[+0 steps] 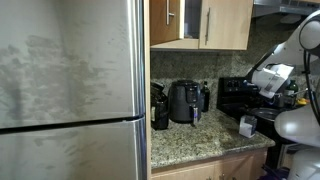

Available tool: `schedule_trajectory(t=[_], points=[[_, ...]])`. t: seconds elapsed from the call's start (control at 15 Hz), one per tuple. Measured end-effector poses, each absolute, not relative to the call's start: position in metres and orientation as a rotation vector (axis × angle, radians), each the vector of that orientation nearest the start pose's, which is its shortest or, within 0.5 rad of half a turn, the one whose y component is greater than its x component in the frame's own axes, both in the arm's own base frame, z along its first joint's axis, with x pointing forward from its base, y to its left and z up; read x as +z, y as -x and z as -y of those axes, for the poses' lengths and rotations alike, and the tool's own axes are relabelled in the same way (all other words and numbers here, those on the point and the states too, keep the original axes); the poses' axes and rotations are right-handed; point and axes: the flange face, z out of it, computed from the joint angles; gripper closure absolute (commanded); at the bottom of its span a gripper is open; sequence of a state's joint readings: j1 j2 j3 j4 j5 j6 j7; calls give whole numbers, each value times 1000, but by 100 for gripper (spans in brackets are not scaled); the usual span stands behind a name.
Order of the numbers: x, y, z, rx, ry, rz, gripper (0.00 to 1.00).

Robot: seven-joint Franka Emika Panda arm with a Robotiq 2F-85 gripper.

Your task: Put the can in the cabinet, then close the right cabinet door, then move the salt bottle towards you

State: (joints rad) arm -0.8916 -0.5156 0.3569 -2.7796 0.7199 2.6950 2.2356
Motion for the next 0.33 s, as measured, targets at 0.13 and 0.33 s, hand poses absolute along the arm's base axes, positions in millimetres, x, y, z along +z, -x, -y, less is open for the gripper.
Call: schedule_trajectory(t=[0.13,0.33], points=[[400,-320,223,-234,-255,-2545,0],[409,-323,218,-337,-223,-2425,0]])
